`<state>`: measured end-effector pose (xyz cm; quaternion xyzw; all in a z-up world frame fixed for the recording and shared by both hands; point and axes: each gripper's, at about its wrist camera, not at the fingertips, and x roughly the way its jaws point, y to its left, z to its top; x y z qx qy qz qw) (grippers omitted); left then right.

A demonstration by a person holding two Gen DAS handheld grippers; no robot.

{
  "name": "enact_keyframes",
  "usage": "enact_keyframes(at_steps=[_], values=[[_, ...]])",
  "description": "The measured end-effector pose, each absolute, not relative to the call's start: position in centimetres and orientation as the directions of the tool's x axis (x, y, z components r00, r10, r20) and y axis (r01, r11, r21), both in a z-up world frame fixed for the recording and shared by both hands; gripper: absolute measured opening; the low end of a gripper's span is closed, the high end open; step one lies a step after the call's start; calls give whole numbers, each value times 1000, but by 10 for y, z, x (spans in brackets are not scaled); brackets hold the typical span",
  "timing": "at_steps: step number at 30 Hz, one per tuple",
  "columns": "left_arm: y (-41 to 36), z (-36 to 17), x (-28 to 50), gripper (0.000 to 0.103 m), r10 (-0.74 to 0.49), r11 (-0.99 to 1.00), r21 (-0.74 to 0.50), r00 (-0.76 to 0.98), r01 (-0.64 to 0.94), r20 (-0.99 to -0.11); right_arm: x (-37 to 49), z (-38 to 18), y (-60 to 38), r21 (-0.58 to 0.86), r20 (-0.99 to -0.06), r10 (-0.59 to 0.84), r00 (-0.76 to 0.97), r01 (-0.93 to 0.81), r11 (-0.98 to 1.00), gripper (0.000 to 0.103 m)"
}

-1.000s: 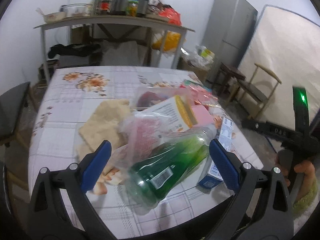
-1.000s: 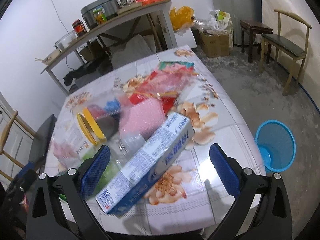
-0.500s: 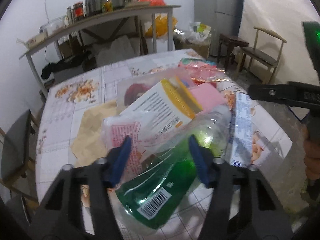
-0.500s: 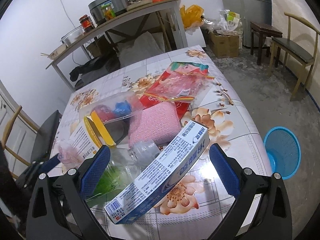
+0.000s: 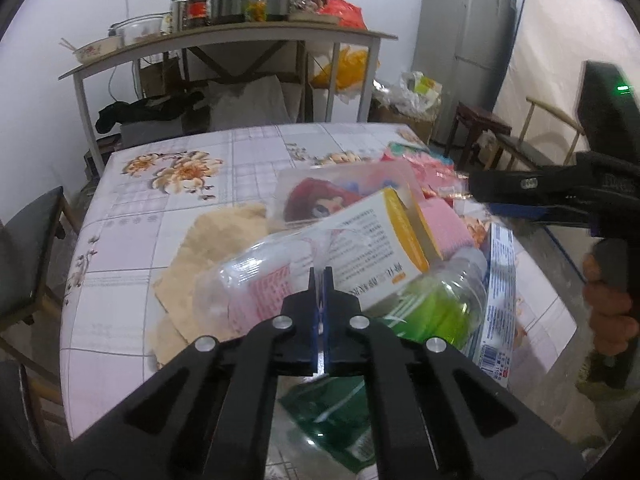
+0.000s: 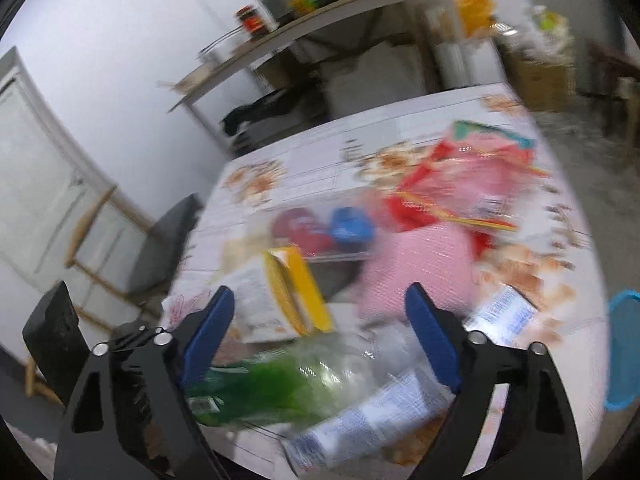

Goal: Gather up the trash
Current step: 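Grasp the yellow-white box with the right tool while the left tool grasps a clear plastic bag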

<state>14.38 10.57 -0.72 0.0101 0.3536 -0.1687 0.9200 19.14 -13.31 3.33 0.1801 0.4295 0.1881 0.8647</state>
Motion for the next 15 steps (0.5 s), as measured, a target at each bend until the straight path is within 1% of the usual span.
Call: enact_keyframes(at_steps=[1,4,9,12,15], values=[[108,-7,143,0,-299,946,-104,698,308,-650,199,29,-128,476,-683,491,540,-181,861,69],[114,-8,142,0,-304,948,-131,699,291,-648,217,19,-117,523,-684,553,475,-209,826,65],[117,-10,138,0,-306,948,-142,706,284,-639,236,4,-99,536,-705,584,402,-237,810,65],[118,-12,139,0,-305,949,-145,706,279,-640,244,-5,-90,580,-699,631,336,-250,775,65],[118,-16,141,0,-304,950,-152,703,272,-643,248,-9,-83,588,-698,645,311,-266,764,65]])
